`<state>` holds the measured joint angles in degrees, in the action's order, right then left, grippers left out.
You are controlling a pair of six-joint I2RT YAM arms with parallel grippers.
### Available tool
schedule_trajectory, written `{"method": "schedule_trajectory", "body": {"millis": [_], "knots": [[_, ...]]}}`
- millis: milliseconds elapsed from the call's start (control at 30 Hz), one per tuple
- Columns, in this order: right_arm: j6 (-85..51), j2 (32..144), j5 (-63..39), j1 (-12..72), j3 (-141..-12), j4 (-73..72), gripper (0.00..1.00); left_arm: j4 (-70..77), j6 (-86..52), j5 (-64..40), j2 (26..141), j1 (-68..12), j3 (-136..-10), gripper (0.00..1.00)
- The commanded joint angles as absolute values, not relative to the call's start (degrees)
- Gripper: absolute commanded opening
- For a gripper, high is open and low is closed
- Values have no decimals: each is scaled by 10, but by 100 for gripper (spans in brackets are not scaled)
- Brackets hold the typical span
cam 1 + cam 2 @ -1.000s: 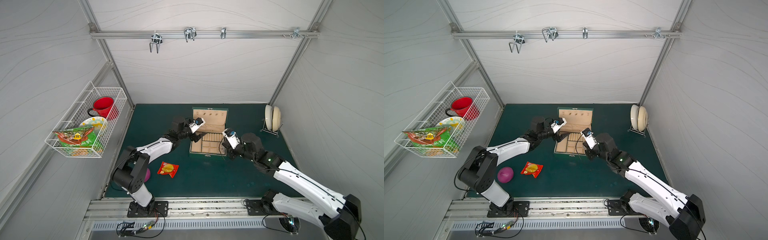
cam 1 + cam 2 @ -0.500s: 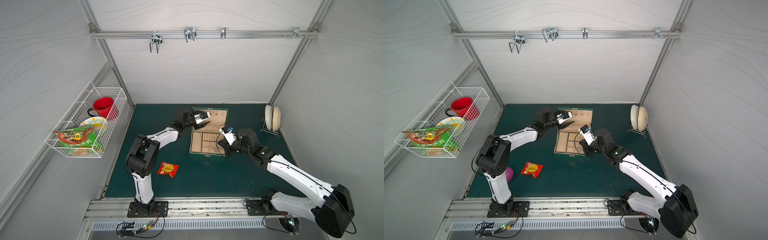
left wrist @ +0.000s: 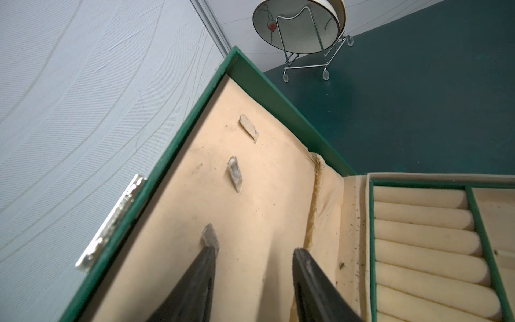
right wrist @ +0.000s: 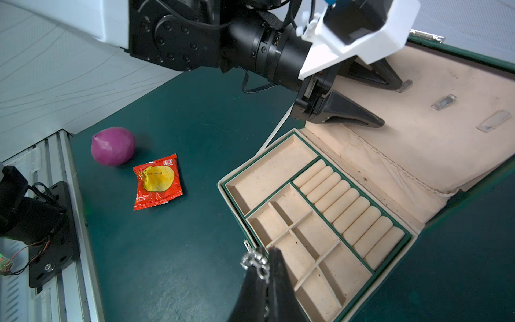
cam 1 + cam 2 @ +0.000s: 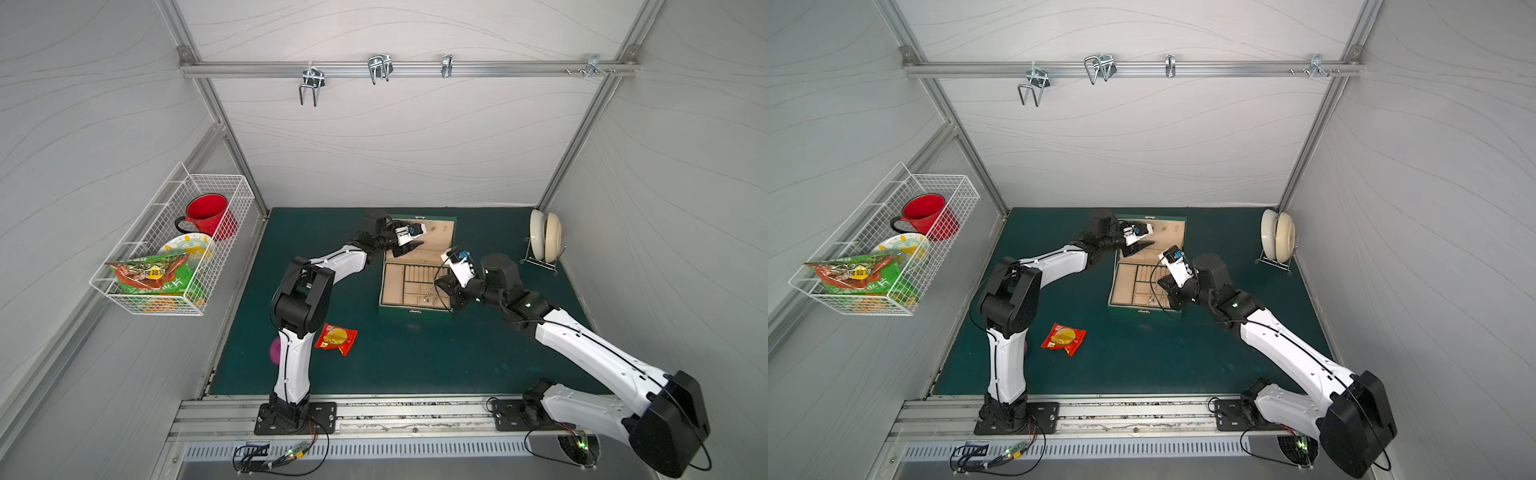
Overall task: Put jewelry chain into jewelry box
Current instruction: Open the fastener on the jewelry box.
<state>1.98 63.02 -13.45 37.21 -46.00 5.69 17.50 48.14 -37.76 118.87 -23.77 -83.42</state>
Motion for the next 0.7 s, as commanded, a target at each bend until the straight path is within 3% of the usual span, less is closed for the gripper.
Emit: {"method": "schedule_trajectory", "body": {"millis": [0,167,367,667], "knots": [[11,624,-156,369,-461,33,0,197,496,-385,1200,-240,-871,50],[6,629,-163,369,-459,30,0,224,487,-381,1199,-240,-872,50],[4,634,-168,369,-456,27,0,149,517,-402,1218,-242,-920,49],[2,634,-167,369,-450,24,0,36,584,-407,1236,-243,-973,29]]}}
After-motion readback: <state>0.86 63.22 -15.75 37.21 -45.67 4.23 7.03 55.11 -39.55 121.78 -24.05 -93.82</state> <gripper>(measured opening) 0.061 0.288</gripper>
